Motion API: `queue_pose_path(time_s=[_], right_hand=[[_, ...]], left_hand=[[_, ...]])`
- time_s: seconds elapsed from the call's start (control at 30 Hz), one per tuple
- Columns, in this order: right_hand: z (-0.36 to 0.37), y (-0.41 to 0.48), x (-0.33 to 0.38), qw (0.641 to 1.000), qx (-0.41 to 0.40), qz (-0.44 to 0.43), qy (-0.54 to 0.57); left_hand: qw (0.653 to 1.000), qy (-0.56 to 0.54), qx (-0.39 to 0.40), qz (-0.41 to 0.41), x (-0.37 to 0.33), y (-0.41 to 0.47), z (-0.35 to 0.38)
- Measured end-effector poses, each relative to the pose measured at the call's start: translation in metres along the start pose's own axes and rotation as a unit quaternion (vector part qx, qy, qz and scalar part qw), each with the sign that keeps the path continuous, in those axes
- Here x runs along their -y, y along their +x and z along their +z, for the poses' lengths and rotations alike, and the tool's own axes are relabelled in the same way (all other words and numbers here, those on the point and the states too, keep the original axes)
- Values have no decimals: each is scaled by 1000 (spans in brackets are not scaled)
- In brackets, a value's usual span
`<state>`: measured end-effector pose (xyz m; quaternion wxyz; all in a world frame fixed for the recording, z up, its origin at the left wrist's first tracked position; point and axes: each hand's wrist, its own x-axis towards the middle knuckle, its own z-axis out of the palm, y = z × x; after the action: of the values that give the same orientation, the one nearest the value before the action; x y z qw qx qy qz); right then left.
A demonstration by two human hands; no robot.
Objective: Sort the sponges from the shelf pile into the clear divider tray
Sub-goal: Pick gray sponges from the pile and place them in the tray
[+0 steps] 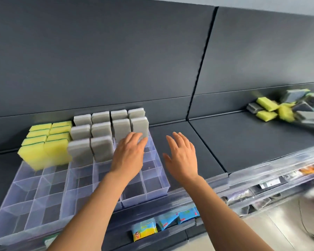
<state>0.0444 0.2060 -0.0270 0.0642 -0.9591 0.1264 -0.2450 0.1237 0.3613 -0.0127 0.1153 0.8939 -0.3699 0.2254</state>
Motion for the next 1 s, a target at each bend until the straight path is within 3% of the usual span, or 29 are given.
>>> queue_pose_path(time_s=[0.63, 1.0], right_hand=[[-101, -61, -292, 990, 47, 124, -48], [-122, -58, -425, 975, 48, 204, -76]], left_hand=[[992, -81, 23, 93, -280, 105, 76], [980, -133, 49, 141, -398, 183, 122]])
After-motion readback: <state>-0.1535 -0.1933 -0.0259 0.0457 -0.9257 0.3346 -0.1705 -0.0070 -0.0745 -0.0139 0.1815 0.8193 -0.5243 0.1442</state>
